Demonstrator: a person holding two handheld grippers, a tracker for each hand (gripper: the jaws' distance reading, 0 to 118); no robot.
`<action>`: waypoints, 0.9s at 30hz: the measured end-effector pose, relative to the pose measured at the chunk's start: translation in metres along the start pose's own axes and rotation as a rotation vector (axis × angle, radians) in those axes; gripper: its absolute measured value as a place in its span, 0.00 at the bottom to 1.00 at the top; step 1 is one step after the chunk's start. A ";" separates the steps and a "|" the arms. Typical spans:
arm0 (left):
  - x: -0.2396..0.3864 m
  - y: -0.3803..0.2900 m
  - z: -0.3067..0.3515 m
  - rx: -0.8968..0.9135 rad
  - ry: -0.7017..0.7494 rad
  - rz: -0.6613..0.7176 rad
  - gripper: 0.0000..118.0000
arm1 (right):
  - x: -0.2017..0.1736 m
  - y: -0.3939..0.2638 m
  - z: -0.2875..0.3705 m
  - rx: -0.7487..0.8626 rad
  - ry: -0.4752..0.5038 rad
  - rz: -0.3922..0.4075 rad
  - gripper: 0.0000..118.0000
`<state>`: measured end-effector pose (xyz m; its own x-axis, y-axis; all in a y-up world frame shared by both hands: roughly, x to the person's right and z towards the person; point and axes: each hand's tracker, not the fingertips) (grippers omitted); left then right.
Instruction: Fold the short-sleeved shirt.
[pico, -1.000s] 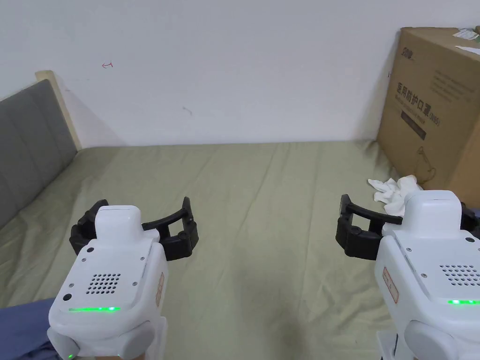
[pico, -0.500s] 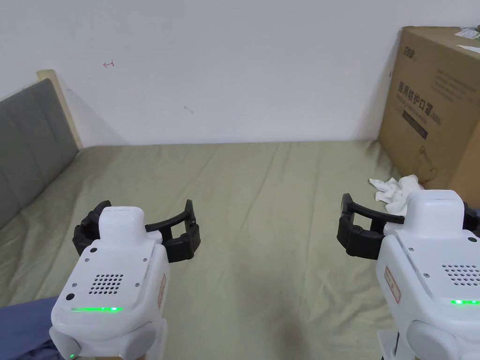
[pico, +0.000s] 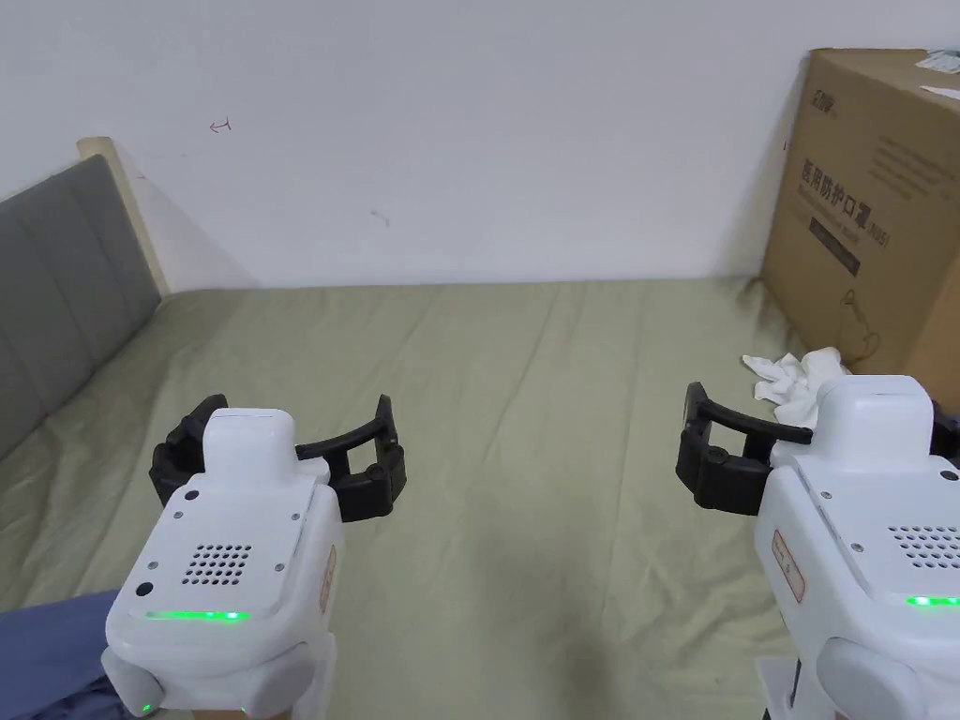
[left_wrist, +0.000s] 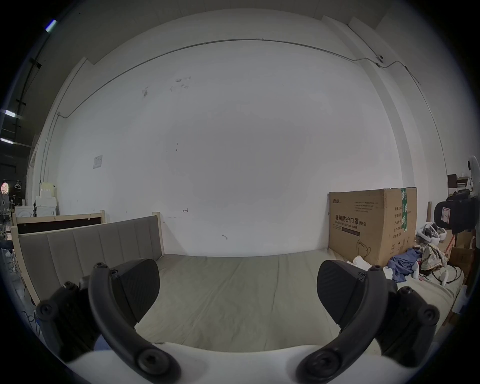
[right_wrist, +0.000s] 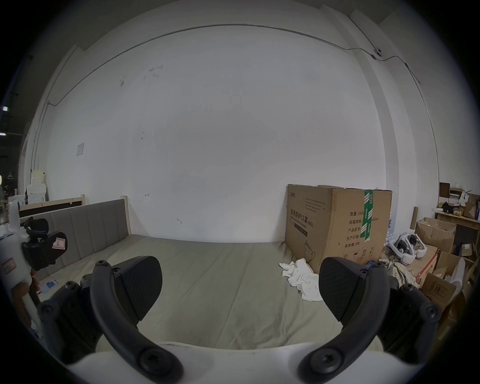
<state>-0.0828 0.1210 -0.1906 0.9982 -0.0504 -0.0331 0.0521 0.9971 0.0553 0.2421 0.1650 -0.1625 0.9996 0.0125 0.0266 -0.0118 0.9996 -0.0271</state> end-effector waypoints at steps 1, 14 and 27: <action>0.000 0.000 0.000 0.001 0.000 -0.002 1.00 | 0.000 0.000 0.000 -0.001 -0.001 0.002 1.00; -0.002 0.000 0.001 -0.006 0.001 0.007 1.00 | -0.005 -0.002 -0.012 -0.109 -0.100 -0.081 1.00; -0.008 -0.001 0.002 0.004 -0.004 0.027 1.00 | -0.006 0.010 -0.038 -0.643 -0.172 -0.250 1.00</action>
<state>-0.0910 0.1204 -0.1881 0.9993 -0.0241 -0.0277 0.0257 0.9979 0.0600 0.2371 0.1736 -0.2014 0.9511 -0.1583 0.2651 0.2888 0.7601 -0.5821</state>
